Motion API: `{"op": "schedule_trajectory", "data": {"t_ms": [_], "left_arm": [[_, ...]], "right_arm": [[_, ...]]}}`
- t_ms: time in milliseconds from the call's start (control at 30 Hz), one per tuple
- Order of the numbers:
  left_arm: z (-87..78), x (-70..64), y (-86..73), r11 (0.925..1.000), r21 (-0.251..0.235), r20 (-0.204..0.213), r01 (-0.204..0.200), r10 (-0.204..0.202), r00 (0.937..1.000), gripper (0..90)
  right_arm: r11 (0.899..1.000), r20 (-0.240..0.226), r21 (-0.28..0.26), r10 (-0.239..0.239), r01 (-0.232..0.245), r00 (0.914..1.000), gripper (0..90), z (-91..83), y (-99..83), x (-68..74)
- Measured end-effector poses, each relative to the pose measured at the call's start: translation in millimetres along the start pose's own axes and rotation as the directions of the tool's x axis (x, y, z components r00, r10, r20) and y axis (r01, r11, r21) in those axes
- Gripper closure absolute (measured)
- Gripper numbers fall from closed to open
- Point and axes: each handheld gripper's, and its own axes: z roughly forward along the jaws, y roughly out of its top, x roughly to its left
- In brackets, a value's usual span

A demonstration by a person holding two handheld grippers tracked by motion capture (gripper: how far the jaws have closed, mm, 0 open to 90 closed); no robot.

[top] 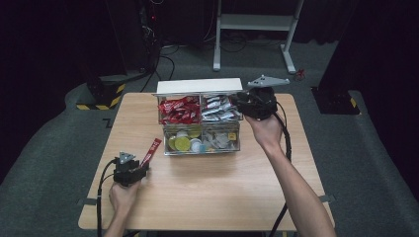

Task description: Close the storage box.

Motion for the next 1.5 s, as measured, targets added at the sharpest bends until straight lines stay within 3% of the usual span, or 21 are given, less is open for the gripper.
{"op": "schedule_trajectory", "data": {"t_ms": [233,433,1500], "left_arm": [[1.6,-7.4,-4.9,0.9991,-0.031,-0.028,-0.03,0.029,0.9992,47.4],[1.4,-8.9,-4.9,0.9989,-0.026,-0.035,-0.04,0.039,0.9986,45.1],[0.9,-11.1,-5.8,0.9993,-0.021,-0.046,-0.03,0.029,0.9985,40.0]], "right_arm": [[1.0,-0.007,0.003,0.0,0.0,1.0,67.6,-1.0,-4.1,0.3],[1.0,-0.017,0.003,-0.003,0.003,0.9998,67.3,-2.3,-9.5,1.5],[0.999,-0.024,0.033,0.021,-0.021,0.9995,66.4,-6.4,-34.2,-6.2]]}}
